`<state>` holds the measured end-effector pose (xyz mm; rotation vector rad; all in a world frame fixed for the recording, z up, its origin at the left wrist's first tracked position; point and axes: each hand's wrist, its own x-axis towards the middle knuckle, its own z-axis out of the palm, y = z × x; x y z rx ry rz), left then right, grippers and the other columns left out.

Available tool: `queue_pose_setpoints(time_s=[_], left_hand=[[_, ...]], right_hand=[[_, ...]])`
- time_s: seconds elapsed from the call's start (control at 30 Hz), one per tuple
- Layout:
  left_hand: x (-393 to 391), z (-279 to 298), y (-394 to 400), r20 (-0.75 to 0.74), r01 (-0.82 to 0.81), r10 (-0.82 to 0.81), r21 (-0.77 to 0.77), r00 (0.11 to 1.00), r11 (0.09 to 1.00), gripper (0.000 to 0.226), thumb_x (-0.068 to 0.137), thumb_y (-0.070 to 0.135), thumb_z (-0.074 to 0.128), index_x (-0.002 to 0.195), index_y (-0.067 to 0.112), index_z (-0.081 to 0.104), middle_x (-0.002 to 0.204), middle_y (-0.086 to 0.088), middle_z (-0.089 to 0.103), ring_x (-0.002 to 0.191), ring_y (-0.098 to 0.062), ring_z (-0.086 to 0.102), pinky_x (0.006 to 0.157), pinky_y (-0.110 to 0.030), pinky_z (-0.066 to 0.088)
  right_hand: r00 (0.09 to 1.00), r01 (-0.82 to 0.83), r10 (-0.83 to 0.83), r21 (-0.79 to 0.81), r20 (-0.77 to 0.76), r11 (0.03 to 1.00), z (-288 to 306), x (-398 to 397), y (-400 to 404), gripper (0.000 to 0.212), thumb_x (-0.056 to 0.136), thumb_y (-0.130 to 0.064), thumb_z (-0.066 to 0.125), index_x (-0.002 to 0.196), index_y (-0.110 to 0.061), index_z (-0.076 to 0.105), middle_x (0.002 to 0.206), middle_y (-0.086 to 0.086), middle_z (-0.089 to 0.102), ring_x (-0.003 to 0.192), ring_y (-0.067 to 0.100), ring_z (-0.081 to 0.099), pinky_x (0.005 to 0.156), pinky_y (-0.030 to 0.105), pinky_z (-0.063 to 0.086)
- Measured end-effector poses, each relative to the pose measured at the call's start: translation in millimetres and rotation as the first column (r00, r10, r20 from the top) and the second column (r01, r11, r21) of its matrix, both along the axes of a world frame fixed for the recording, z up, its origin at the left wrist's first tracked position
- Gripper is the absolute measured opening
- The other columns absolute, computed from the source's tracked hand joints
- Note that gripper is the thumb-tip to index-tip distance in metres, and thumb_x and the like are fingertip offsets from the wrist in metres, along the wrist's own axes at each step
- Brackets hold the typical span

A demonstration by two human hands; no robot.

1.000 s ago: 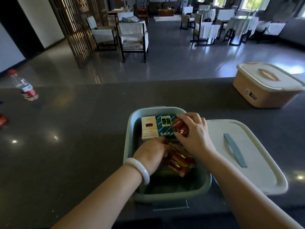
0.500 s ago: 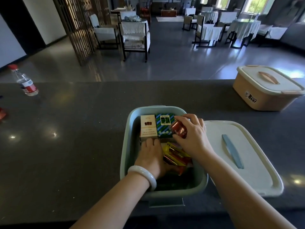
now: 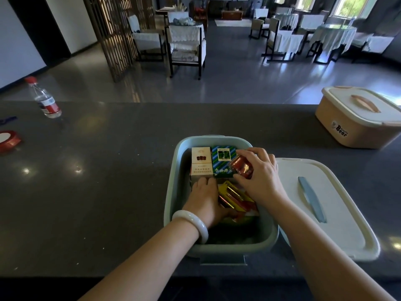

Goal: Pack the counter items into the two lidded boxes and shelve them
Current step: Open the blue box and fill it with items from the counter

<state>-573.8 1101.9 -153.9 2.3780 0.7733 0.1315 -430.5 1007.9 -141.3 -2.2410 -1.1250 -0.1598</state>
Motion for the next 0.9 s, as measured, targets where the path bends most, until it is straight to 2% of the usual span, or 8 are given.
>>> queue_pose_setpoints(time_s=[0.17, 0.3, 0.4, 0.5, 0.6, 0.9], left_hand=[[-1, 3, -1, 0.072, 0.051, -0.048, -0.045, 0.996, 0.998, 0.07, 0.069, 0.046, 0.08, 0.129, 0.023, 0.051, 0.133, 0.002, 0.046, 0.124, -0.018, 0.045, 0.107, -0.041, 0.041], [-2, 8, -2, 0.133, 0.098, -0.083, -0.115, 0.988, 0.988, 0.06, 0.073, 0.031, 0.081, 0.125, 0.022, 0.055, 0.122, 0.01, 0.048, 0.119, -0.017, 0.05, 0.103, -0.034, 0.043], [1, 10, -2, 0.081, 0.14, -0.139, -0.01, 0.987, 0.99, 0.057, 0.069, 0.034, 0.083, 0.116, 0.014, 0.058, 0.121, -0.005, 0.053, 0.11, -0.023, 0.053, 0.094, -0.033, 0.045], [5, 13, -3, 0.044, 0.153, -0.153, -0.004, 0.987, 0.988, 0.058, 0.07, 0.031, 0.083, 0.12, 0.015, 0.057, 0.126, -0.011, 0.05, 0.112, -0.027, 0.051, 0.095, -0.036, 0.044], [9, 14, -1, 0.001, 0.135, -0.135, -0.031, 0.991, 0.99, 0.062, 0.071, 0.032, 0.082, 0.125, 0.018, 0.055, 0.132, -0.01, 0.047, 0.117, -0.029, 0.049, 0.099, -0.04, 0.043], [14, 12, 2, 0.057, 0.058, -0.048, -0.177, 0.997, 0.983, 0.047, 0.083, 0.019, 0.072, 0.127, 0.027, 0.057, 0.133, 0.003, 0.046, 0.12, -0.022, 0.047, 0.102, -0.032, 0.041]], right_hand=[[1.0, -0.002, 0.002, 0.002, 0.0, 1.0, 0, 0, 0, 0.058, 0.078, -0.035, 0.072, 0.131, -0.035, 0.051, 0.131, -0.008, 0.043, 0.114, 0.015, 0.032, 0.098, 0.039, 0.036], [1.0, -0.007, 0.007, 0.011, -0.01, 1.0, 1, 1, -1, 0.057, 0.077, -0.035, 0.072, 0.13, -0.036, 0.051, 0.13, -0.009, 0.043, 0.112, 0.015, 0.033, 0.098, 0.04, 0.037], [1.0, -0.01, 0.01, 0.015, -0.03, 1.0, 1, 1, -1, 0.058, 0.077, -0.033, 0.073, 0.131, -0.036, 0.051, 0.131, -0.009, 0.043, 0.113, 0.015, 0.033, 0.099, 0.04, 0.037], [0.999, -0.018, 0.019, 0.014, -0.033, 1.0, 1, 1, -2, 0.058, 0.077, -0.032, 0.074, 0.131, -0.035, 0.052, 0.131, -0.009, 0.043, 0.114, 0.015, 0.032, 0.1, 0.04, 0.036], [1.0, -0.02, 0.02, -0.003, -0.023, 1.0, 1, 2, -2, 0.058, 0.078, -0.032, 0.074, 0.132, -0.035, 0.052, 0.131, -0.008, 0.043, 0.114, 0.016, 0.032, 0.1, 0.04, 0.034], [1.0, -0.022, 0.022, -0.017, -0.008, 1.0, 1, 1, -2, 0.061, 0.077, -0.031, 0.074, 0.133, -0.033, 0.05, 0.131, -0.009, 0.045, 0.112, 0.016, 0.032, 0.095, 0.032, 0.029]])
